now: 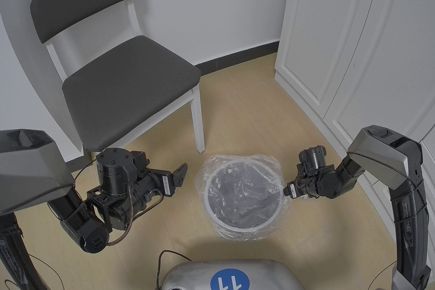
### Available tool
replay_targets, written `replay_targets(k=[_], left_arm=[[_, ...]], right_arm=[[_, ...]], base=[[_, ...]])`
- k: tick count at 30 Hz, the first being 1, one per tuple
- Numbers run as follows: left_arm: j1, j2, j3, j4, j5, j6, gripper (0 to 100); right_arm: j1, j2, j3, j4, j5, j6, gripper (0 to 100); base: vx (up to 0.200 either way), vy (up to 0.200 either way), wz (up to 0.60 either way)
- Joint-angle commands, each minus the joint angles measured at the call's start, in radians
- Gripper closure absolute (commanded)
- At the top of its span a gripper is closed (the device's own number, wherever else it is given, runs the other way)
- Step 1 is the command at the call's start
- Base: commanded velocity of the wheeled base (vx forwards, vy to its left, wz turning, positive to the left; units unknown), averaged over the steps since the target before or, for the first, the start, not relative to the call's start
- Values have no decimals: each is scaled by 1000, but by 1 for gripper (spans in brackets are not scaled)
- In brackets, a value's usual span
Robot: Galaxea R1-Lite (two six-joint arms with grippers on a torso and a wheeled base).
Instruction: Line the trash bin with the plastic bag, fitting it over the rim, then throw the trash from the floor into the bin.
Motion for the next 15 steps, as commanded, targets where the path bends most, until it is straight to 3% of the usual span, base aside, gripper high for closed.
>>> replay_targets(k=[1,4,10,15], left_arm=[[-1,4,6,-1,1,-1,0],[-1,0,6,-1,1,1,0],[-1,-11,7,-1,1,-1,0],[-1,-19,7,-1,1,1,0]], right_arm=[[-33,-22,26,-2,-13,-23,0],[-55,-38,36,-2,-49,-44,0],[-92,-124,84,-44,-46,-87,0],[-57,-177,101,-133,-38,-83,0]], base=[[0,0,0],[0,0,0],[0,0,0],[0,0,0]])
